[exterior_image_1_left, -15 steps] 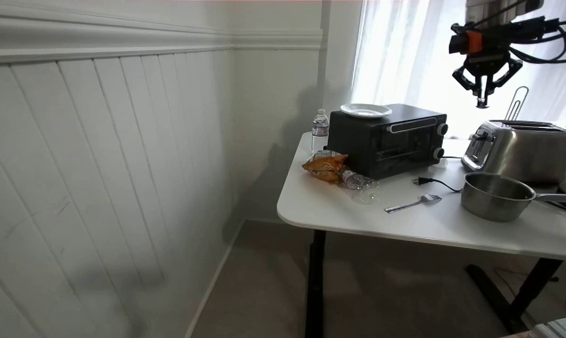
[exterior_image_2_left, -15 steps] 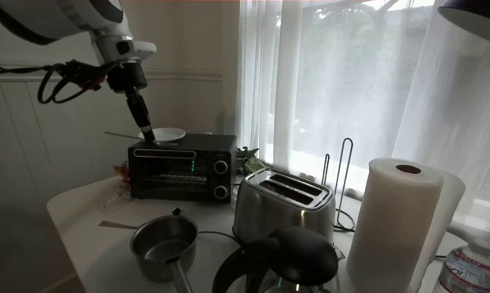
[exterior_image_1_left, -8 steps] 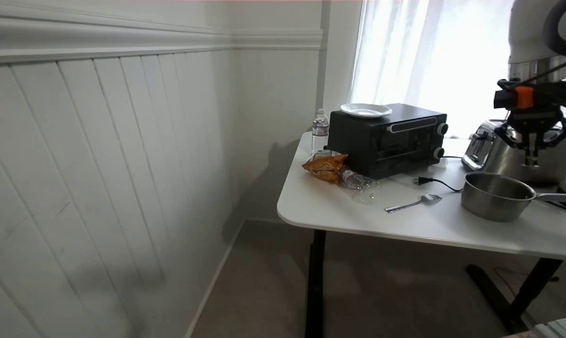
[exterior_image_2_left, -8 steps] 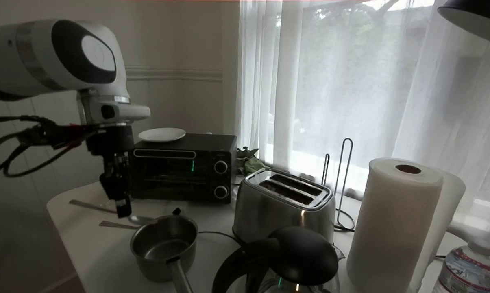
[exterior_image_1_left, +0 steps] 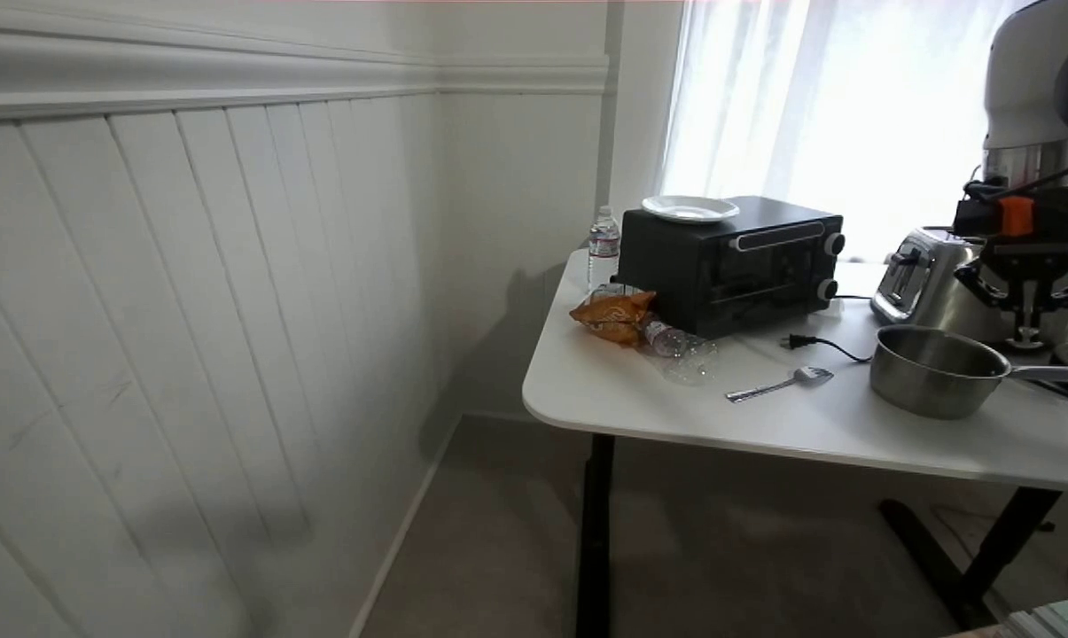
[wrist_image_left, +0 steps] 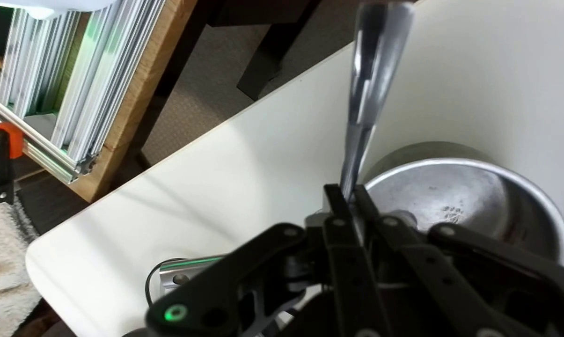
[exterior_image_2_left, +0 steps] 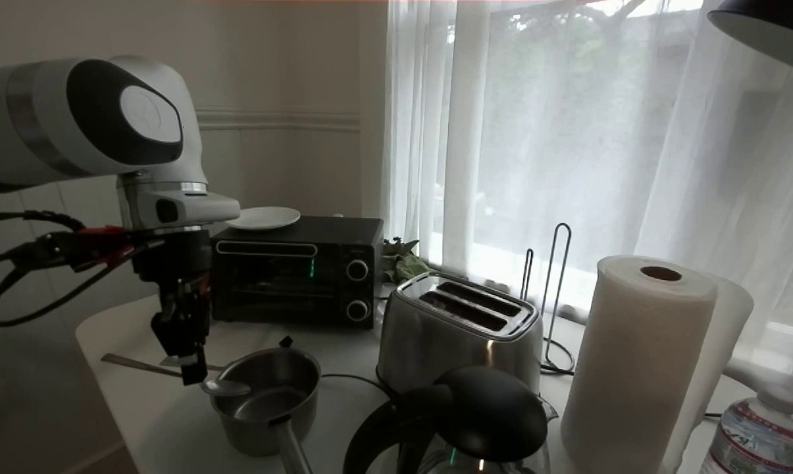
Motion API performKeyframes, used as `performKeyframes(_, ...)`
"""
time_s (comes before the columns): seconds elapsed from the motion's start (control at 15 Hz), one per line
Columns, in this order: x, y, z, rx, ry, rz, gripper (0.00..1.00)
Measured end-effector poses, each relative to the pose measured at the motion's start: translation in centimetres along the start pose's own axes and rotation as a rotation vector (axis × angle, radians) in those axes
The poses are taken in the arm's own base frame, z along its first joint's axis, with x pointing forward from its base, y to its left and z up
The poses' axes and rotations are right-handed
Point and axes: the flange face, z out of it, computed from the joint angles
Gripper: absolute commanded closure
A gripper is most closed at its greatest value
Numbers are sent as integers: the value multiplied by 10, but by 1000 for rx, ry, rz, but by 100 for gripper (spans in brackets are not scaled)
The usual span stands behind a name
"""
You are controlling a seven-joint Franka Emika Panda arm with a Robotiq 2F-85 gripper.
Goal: Pick up the silver spoon from the white plate and put it in the silver pot
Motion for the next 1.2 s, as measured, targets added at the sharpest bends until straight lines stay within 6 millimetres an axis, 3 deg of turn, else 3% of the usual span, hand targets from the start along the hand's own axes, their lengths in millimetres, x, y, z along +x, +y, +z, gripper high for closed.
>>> performKeyframes(0.2, 1, -3, -3, 1, 5, -4, 98)
performKeyframes(0.47, -1, -27, -1, 5, 8, -55, 98)
performKeyframes(0.73, -1, -51, 21, 3, -18, -86, 98)
performKeyframes(1.2, 27, -72, 52, 43, -46, -61, 98)
